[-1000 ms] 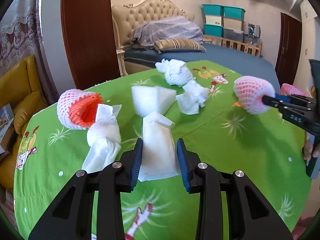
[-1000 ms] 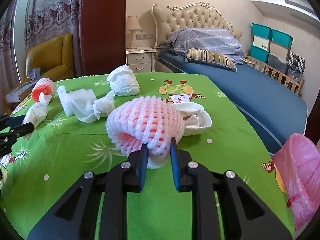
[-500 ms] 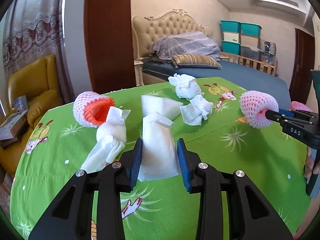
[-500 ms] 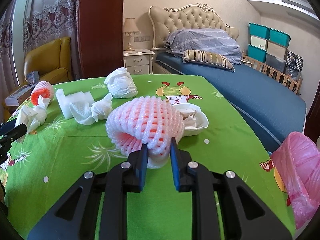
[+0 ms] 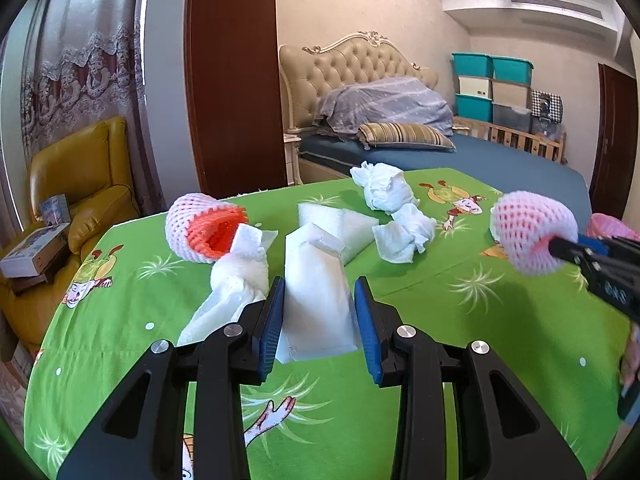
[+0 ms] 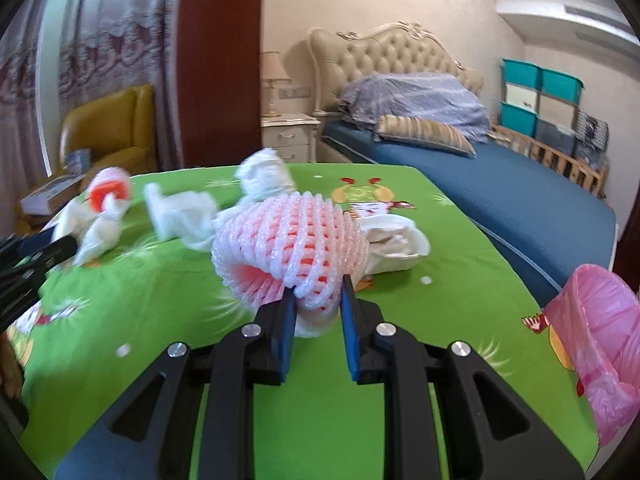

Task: Collect trash
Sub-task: 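Grasp the white tissue with the left tool while the right tool grasps the pink foam net, then carry the tissue and pink foam net over the pink bin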

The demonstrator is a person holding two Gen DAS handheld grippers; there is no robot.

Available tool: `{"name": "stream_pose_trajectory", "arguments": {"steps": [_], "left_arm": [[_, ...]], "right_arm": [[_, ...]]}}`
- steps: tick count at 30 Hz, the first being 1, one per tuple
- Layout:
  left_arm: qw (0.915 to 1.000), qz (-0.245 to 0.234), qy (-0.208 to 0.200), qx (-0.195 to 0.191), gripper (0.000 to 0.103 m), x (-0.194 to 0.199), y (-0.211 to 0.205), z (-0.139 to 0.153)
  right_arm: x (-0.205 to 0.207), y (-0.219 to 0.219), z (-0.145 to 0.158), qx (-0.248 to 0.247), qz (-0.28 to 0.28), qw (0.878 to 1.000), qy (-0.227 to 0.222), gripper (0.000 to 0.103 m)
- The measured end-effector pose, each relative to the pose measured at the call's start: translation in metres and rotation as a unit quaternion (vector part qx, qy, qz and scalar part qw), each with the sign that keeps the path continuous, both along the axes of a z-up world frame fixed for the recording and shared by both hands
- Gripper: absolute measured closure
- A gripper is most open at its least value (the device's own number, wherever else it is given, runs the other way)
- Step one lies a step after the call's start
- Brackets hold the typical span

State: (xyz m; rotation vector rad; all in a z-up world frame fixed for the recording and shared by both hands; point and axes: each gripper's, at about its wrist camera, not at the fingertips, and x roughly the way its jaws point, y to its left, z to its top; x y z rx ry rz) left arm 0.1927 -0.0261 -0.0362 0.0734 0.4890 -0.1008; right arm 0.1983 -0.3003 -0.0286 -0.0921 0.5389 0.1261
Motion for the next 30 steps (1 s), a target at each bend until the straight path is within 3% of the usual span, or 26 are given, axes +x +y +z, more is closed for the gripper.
{"name": "stream_pose_trajectory", "arguments": {"steps": [7,12,18,30], "left_arm": [[0.9993,0.006,-0.035,0.010,0.070,-0.014,-0.004,0.004],[0.9991,-0.011,-0.028,-0.028,0.070,-0.034,-0.003,0.006],[0.9981,-0.045,-0.033,-0.026,0.070,-0.064,-0.023,0.009],[0.9941,-0.098,-0.045,0.013,0.069,-0.087,-0.066,0.013]], "right_arm": [[-0.038,0.010,0.000,0.002,0.034,0.999,-0.005,0.082],[-0.059,0.007,0.004,0.008,0.046,0.999,-0.009,0.082],[-0.083,0.004,0.011,0.002,0.052,0.998,-0.033,0.082],[-0.107,-0.023,0.019,0.028,0.040,0.998,-0.050,0.082]]}}
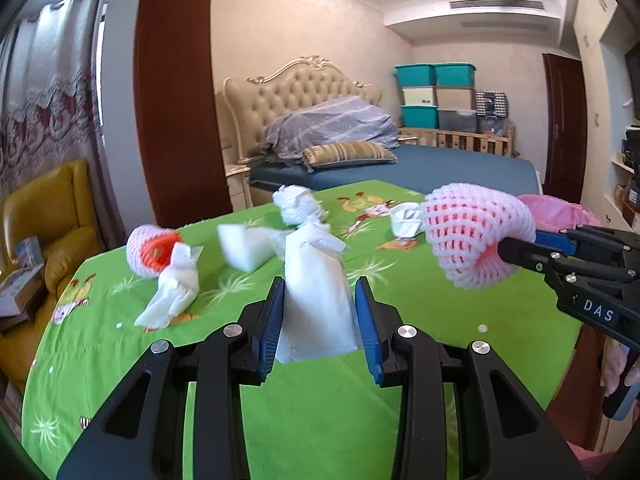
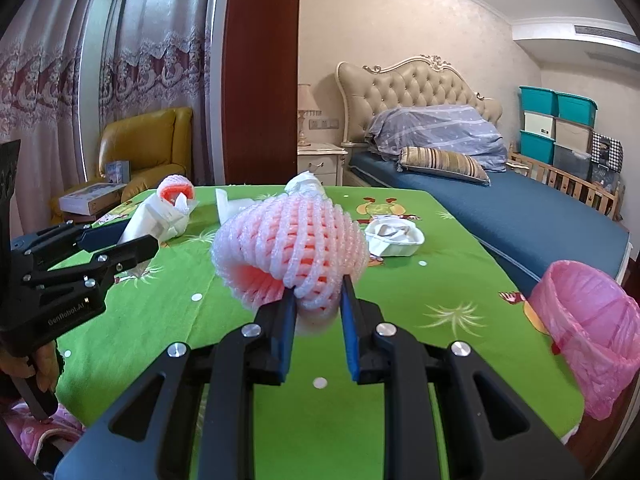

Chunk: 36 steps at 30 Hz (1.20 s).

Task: Collect trash
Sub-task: 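Carry the tissue and pink foam net over the pink bin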

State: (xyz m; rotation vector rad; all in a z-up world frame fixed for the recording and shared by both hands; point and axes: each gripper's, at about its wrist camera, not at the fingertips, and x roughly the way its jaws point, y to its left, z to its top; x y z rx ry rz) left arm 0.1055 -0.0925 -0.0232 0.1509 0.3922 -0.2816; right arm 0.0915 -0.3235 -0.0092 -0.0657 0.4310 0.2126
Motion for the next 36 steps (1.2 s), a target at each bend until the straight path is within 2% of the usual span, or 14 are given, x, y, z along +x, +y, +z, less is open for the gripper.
{"name": "stream_pose_trajectory", "arguments": {"steps": [11,20,27,30,36], "left_arm": [[0.9974,-0.069,0.016,0.010,0.069,0.008,-0.047,0.013],[0.9886,-0.145,0.041,0.008,0.069,0.020,-0.116,0.018],[0.9769,-0.207,0.053,0.006,0.069,0.023,-0.180,0.020],[0.9694,-0.240,0.053,0.003,0.069,0.026,-0.212,0.025],[0.9556,-0.288,0.061,-0.020,0.069,0.043,-0.271,0.036]], "right_arm": [[-0.023,-0.051,0.011,-0.004,-0.059,0.998,-0.027,0.082],[-0.040,-0.123,0.015,0.002,-0.130,0.991,-0.036,0.082],[-0.052,-0.181,0.013,0.003,-0.191,0.981,-0.039,0.082],[-0.056,-0.207,0.013,-0.004,-0.218,0.975,-0.040,0.082],[-0.055,-0.261,0.016,-0.006,-0.258,0.965,-0.039,0.082]]}}
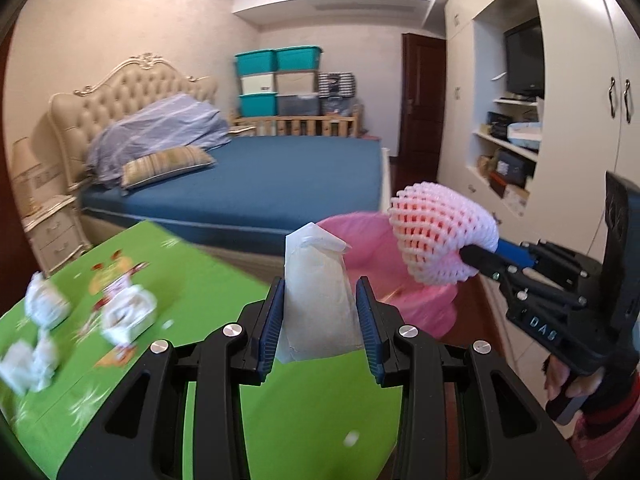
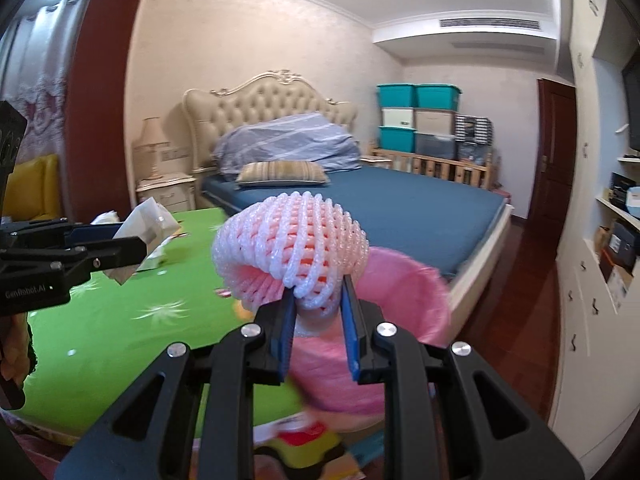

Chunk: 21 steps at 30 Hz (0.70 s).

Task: Collect trash
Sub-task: 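Carry the tissue and pink foam net over the pink bin, then open both tools to drop the tissue and foam net into the bin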

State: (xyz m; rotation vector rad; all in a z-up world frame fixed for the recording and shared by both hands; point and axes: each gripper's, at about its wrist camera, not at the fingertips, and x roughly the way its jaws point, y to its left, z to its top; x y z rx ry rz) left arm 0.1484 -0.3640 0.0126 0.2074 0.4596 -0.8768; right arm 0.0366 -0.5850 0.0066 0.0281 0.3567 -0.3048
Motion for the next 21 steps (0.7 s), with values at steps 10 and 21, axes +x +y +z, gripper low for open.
{"name": "stream_pose_trajectory", "arguments": {"steps": [10,21], "left_arm": [[0.9996,-0.023,0.014,0.003,0.068,0.019,-0.074,-0.003],[0.9990,-0.005,0.029,-0.034,0.016,0.049,-0.099,-0.006]], "right_arm": [[0.019,-0.051,-0.009,0.014,-0.025,1.000,0.009,0.082],[0.041,-0.079,-0.013,0.038,-0.017,0.999,0.000,0.036]]}}
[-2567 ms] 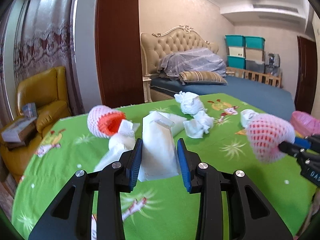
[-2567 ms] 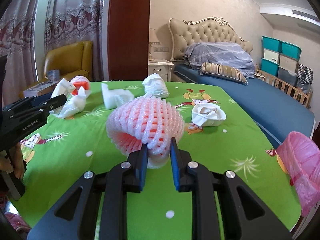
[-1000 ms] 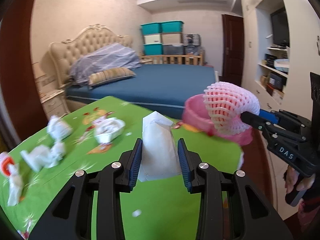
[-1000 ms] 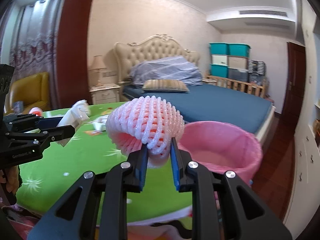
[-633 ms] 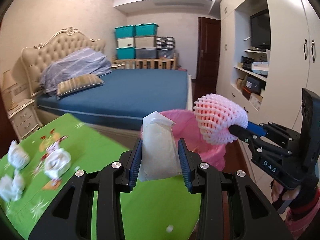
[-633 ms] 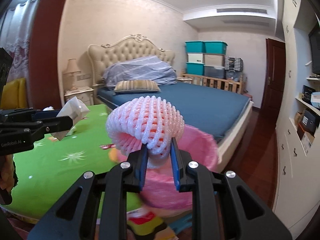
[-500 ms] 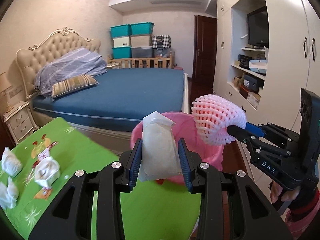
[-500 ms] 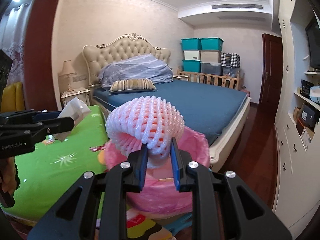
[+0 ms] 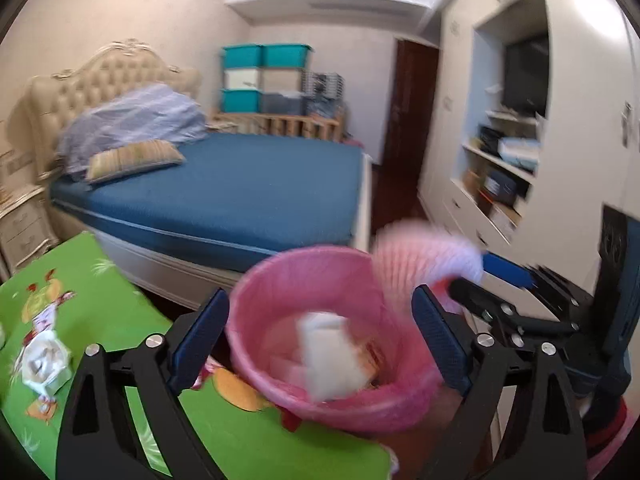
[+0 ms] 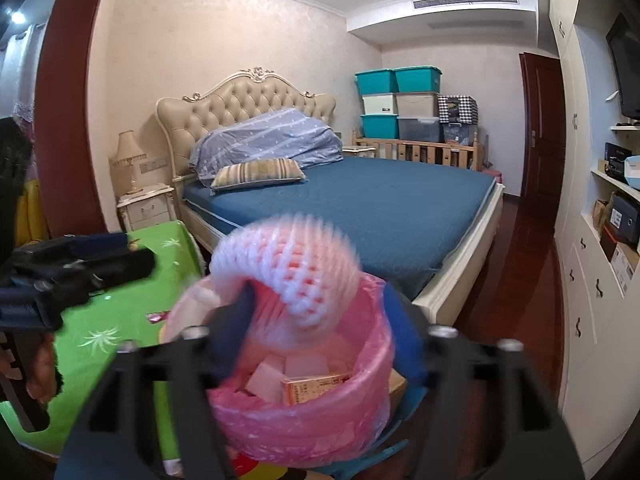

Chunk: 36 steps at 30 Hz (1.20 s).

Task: Collect trash
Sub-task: 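Open both tools to drop the tissue and foam net into the bin, then move both tools back over the table toward the remaining trash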

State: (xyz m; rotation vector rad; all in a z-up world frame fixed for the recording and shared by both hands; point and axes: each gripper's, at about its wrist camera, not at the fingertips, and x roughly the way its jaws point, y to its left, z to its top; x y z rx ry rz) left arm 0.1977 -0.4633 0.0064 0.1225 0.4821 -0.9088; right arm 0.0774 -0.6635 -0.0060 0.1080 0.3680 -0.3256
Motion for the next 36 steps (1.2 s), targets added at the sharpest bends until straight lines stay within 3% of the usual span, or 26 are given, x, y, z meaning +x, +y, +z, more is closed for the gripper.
{"name": "stream_pose_trajectory", "arguments": {"steps": [5,9,19,28,36], "left_arm": [[0.9985,0.047,-0.025,0.010,0.013,0.003,0.039,0.002],[0.9947,0.081,-0.049,0.040,0.013,0.000,0.074,-0.002],[0.9839,0.147,-0.052,0.088,0.013,-0.009,0.170,-0.026],[0.9573,0.251,-0.072,0.124,0.013,-0.020,0.283,-0.039],[0.9258,0.366,-0.027,0.091,0.013,0.000,0.394,-0.029]], "right_arm": [[-0.010,0.007,-0.004,0.007,-0.001,1.000,-0.004,0.036],[-0.012,0.019,-0.006,0.016,0.006,1.000,-0.004,0.036],[0.025,0.104,-0.008,0.010,0.083,0.996,0.016,0.035],[0.076,0.198,-0.026,0.030,0.153,0.986,0.061,0.035],[0.128,0.274,-0.031,0.001,0.199,0.975,0.102,0.034]]}}
